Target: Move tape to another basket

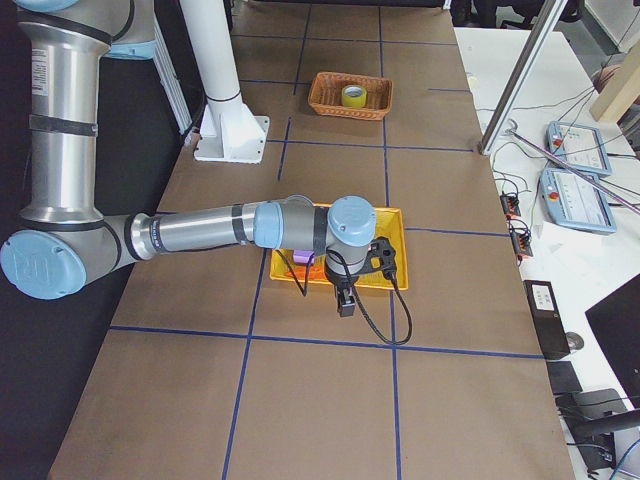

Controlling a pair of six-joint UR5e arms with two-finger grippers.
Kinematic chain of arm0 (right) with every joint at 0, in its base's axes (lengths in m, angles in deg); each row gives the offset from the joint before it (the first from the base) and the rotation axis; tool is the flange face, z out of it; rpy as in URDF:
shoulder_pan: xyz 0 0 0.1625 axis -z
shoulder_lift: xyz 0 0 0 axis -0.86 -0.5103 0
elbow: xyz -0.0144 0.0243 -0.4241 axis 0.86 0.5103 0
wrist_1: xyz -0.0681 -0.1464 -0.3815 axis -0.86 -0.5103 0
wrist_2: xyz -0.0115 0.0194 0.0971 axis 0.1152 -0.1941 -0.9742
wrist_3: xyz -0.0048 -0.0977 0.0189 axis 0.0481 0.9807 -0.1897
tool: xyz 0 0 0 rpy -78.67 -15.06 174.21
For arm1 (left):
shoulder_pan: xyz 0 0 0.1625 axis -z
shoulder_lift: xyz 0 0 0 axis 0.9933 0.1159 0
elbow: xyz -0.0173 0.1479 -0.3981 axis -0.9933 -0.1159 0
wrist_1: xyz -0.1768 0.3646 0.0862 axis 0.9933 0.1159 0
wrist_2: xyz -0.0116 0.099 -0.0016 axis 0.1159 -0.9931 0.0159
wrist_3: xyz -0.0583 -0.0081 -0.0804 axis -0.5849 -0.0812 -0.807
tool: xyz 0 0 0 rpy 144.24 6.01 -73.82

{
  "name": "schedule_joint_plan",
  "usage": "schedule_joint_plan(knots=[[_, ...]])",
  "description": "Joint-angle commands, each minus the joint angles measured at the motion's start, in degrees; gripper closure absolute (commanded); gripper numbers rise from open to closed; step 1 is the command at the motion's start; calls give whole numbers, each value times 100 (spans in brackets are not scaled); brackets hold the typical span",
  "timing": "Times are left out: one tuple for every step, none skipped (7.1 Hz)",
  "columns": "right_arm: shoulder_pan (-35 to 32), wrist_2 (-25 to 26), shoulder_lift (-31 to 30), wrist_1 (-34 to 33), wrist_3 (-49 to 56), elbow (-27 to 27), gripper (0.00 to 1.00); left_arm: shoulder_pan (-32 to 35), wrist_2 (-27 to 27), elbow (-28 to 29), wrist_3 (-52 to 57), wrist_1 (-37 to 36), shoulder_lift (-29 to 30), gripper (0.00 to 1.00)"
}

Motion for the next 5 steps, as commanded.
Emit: schedule_joint_plan(knots=[[-8,5,28,-4,47,358,0,165,60,460,376,-620,138,0],[0,-4,89,5,-5,508,0,166,391,479,359,-658,78,0],[9,-39,89,5,-41,484,0,148,507,375,324,-789,77,0],[9,-48,89,14,-50,414,0,157,509,104,245,-868,8,0],[1,-48,72,5,-41,413,0,113,474,-551,-43,-948,-506,0]])
